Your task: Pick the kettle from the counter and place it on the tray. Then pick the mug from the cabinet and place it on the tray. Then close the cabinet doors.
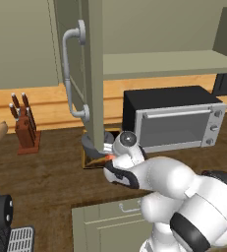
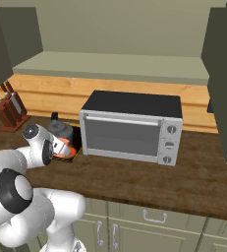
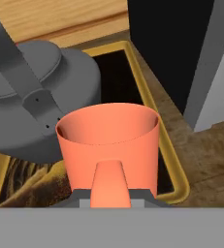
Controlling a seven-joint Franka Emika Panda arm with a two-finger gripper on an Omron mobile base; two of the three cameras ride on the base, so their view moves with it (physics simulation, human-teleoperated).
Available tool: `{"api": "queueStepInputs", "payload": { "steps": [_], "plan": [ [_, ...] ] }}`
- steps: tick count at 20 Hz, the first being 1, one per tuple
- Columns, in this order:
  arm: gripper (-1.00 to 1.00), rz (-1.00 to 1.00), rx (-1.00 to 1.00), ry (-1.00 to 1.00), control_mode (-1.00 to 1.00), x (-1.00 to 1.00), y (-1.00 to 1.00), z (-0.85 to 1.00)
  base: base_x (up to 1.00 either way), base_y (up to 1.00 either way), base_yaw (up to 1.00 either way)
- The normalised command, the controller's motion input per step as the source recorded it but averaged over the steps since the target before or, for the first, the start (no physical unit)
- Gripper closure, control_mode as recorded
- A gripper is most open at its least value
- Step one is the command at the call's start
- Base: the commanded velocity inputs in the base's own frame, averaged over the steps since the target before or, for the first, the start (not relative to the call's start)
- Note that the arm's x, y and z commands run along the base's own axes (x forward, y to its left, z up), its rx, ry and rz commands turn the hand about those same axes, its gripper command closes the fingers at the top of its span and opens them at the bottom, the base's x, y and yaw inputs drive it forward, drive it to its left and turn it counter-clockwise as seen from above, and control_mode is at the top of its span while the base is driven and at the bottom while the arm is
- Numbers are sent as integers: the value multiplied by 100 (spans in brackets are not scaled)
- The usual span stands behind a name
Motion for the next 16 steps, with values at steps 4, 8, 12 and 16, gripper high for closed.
{"api": "queueStepInputs", "payload": {
  "steps": [4, 8, 12, 16],
  "plan": [
    [100, 0, 0, -10, -100, 30, 3, -31, 0, 0, 0],
    [100, -2, 0, -11, -100, 32, 1, -29, 0, 0, 0],
    [100, -5, 0, -2, -100, 27, 1, -22, 0, 0, 0],
    [100, -9, 0, 5, -100, 9, 11, -9, 0, 0, 0]
  ]
}}
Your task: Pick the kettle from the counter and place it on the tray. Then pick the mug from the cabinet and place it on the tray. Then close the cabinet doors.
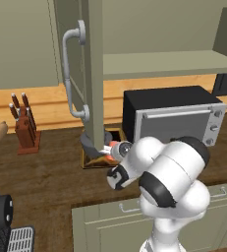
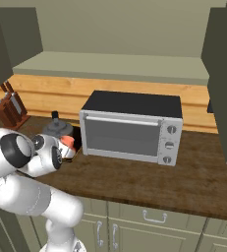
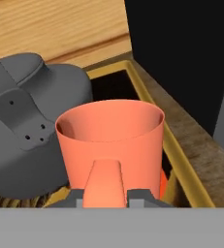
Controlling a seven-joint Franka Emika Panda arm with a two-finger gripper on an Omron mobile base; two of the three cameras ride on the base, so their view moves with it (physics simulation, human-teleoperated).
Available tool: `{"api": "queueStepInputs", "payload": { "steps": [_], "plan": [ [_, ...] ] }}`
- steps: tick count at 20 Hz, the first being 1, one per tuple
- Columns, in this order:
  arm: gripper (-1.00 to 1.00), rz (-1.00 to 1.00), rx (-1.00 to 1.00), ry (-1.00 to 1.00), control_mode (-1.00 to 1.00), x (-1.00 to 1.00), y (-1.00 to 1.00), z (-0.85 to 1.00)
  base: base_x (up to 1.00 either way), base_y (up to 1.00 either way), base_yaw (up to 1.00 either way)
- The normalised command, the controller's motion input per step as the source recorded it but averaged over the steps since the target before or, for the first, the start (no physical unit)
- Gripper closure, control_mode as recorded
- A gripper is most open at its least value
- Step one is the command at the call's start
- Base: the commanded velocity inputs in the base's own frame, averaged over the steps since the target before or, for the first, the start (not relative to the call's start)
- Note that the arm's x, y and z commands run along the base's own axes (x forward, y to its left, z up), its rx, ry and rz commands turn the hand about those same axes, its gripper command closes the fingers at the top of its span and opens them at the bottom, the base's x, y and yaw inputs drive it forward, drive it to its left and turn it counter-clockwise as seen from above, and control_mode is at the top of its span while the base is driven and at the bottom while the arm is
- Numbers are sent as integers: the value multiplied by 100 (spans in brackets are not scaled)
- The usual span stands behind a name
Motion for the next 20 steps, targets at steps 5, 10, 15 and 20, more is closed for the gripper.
{"api": "queueStepInputs", "payload": {
  "steps": [5, 10, 15, 20],
  "plan": [
    [-100, -10, 0, 7, -100, 1, 9, 0, 0, 0, 0],
    [-100, -8, 0, 6, -100, -3, -1, 11, 0, 0, 0],
    [-100, -9, 0, 16, -100, -8, 0, 6, 0, 0, 0],
    [-100, 0, 3, 1, -100, -10, -1, 25, 0, 0, 0]
  ]
}}
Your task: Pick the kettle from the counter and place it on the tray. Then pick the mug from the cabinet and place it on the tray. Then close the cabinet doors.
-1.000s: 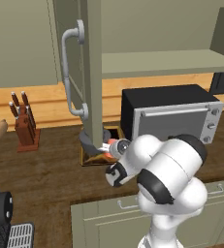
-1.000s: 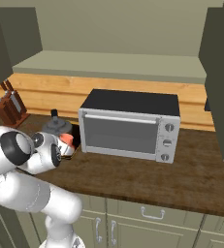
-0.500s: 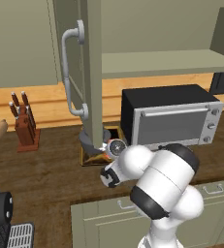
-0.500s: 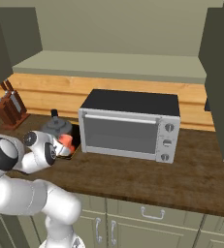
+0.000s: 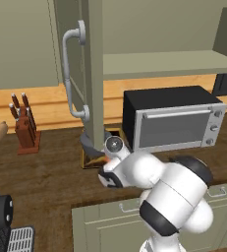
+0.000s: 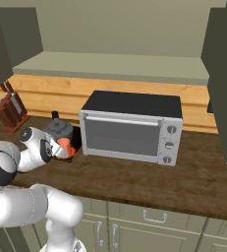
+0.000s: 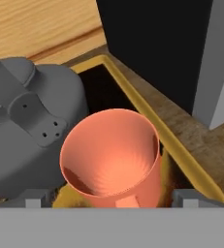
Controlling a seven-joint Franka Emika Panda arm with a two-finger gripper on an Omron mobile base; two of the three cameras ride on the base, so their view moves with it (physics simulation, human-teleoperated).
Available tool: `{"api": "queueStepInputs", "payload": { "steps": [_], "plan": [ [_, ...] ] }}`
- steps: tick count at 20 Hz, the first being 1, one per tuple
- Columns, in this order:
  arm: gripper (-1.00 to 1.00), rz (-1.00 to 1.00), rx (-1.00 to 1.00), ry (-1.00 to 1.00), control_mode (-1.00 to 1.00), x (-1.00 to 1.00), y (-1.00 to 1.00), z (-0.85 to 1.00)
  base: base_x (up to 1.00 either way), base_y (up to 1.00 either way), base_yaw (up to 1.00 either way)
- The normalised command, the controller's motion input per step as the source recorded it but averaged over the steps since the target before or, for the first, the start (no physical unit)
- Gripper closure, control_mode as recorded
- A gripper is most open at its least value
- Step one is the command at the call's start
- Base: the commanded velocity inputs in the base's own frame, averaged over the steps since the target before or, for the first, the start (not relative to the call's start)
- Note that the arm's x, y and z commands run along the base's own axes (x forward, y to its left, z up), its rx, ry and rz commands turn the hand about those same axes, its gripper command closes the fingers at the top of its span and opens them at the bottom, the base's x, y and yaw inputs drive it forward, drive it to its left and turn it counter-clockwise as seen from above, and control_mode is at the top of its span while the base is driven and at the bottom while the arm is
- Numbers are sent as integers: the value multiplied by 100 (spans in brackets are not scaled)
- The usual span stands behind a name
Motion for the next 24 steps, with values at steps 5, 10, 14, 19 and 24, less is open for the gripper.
{"api": "queueStepInputs", "payload": {
  "steps": [5, 10, 14, 19, 24],
  "plan": [
    [-100, 0, 3, 2, -100, -29, -8, 39, 0, 0, 0],
    [-100, 0, 1, 0, -100, -45, -19, 46, 0, 0, 0],
    [-100, 0, 3, 0, -100, -43, -13, 68, 0, 0, 0],
    [-100, 0, 2, 0, -100, -48, -6, 74, 0, 0, 0],
    [-100, 0, 1, 0, -100, -59, -9, 54, 0, 0, 0]
  ]
}}
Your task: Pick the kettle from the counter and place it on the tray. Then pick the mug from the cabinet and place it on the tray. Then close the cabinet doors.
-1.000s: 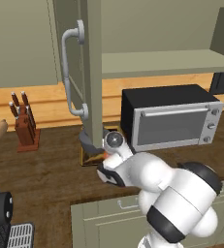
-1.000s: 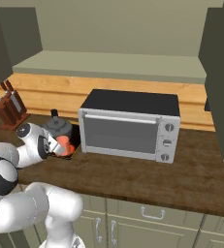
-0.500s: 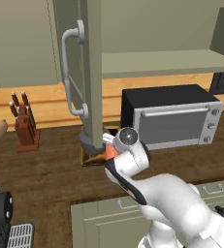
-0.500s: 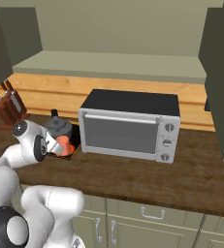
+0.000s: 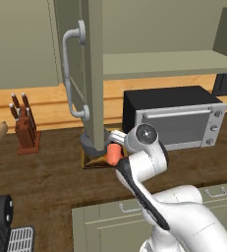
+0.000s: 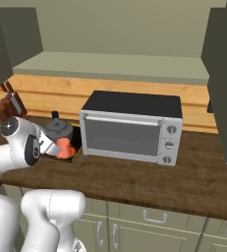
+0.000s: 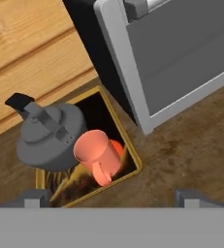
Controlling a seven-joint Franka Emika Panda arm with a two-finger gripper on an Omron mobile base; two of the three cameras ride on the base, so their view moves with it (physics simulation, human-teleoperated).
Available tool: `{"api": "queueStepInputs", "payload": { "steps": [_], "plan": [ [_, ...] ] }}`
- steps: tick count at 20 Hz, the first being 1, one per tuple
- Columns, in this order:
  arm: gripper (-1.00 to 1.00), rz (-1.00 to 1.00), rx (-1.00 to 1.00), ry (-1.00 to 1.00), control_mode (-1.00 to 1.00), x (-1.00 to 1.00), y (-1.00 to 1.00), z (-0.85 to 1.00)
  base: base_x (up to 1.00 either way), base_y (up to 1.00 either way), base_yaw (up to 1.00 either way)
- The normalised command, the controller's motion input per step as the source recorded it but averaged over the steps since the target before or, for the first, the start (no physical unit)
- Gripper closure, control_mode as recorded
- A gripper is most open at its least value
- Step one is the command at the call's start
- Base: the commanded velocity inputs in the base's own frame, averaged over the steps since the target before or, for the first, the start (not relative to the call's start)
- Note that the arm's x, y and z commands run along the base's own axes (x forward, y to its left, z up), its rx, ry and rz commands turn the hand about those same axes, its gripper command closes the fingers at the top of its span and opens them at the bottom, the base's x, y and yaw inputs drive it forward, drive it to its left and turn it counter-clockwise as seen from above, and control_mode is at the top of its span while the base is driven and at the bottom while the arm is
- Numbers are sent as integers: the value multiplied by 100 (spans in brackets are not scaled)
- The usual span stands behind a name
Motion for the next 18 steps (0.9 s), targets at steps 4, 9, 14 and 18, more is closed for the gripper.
{"api": "queueStepInputs", "payload": {
  "steps": [4, 9, 14, 18],
  "plan": [
    [-100, 0, 0, 0, -100, -71, -14, 44, 0, 0, 0],
    [-100, 0, 11, 0, -100, -59, -20, 51, 0, 0, 0],
    [-100, 1, 18, 5, -100, -36, -6, 47, 0, 0, 0],
    [-100, 1, 16, 0, -100, -46, 0, 36, 0, 0, 0]
  ]
}}
